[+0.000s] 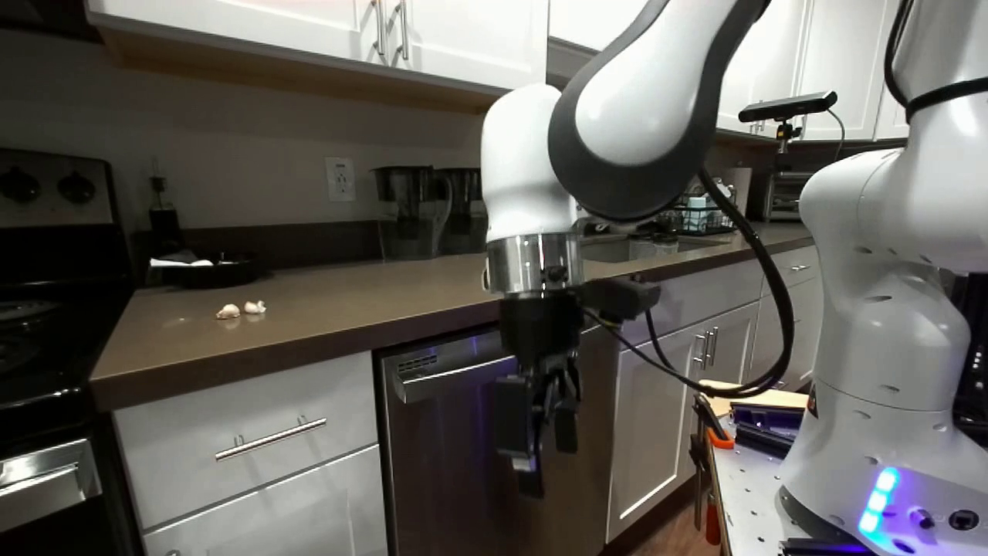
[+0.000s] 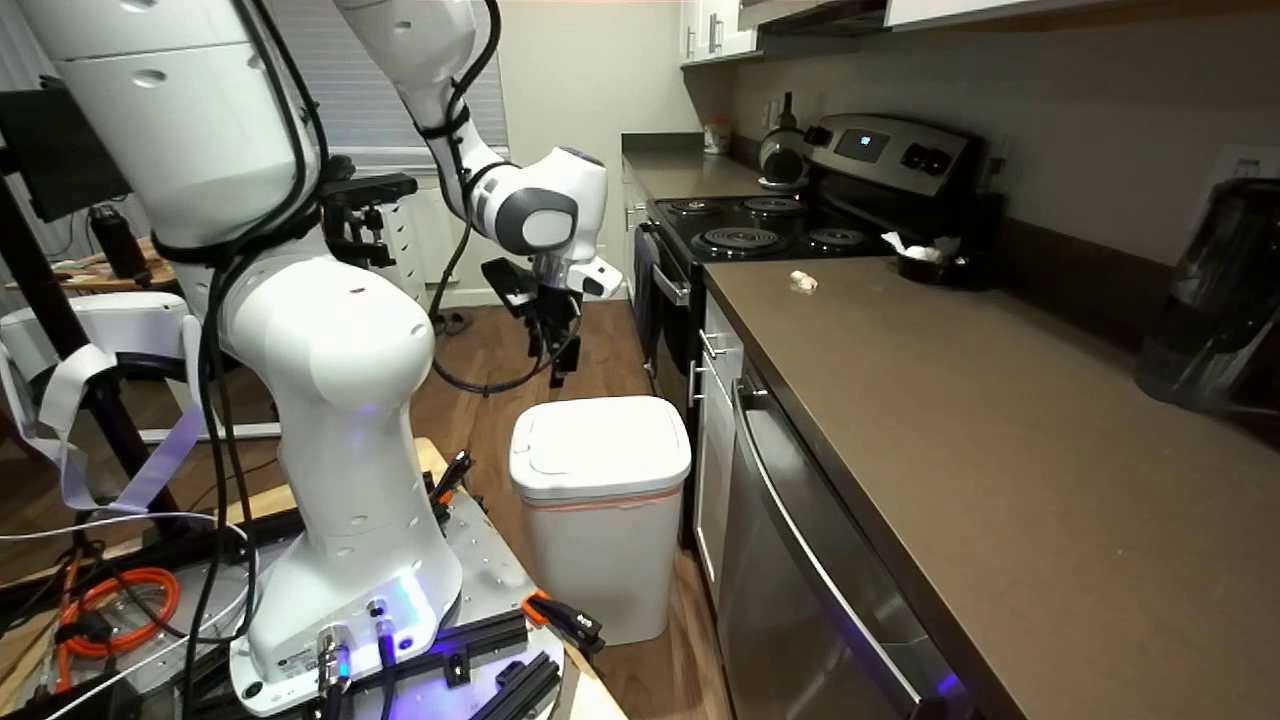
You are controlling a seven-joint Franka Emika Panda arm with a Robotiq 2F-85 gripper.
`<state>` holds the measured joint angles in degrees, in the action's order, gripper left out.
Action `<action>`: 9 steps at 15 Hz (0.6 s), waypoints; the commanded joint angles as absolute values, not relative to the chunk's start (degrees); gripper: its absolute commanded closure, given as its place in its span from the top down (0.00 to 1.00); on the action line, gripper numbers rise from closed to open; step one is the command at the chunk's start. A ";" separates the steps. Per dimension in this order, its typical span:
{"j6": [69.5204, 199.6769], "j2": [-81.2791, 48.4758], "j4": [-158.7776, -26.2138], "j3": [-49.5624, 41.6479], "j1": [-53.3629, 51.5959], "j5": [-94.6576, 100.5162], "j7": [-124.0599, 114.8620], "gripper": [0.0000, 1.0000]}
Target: Open the bin
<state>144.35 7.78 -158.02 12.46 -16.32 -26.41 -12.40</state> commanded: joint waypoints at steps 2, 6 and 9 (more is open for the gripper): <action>153.14 -10.10 -149.90 17.72 -20.12 -26.67 -10.66 1.00; 153.04 -24.23 -139.85 20.20 -20.32 -22.58 -6.99 1.00; 151.12 -32.55 -132.90 20.83 -20.61 -17.03 -2.98 0.79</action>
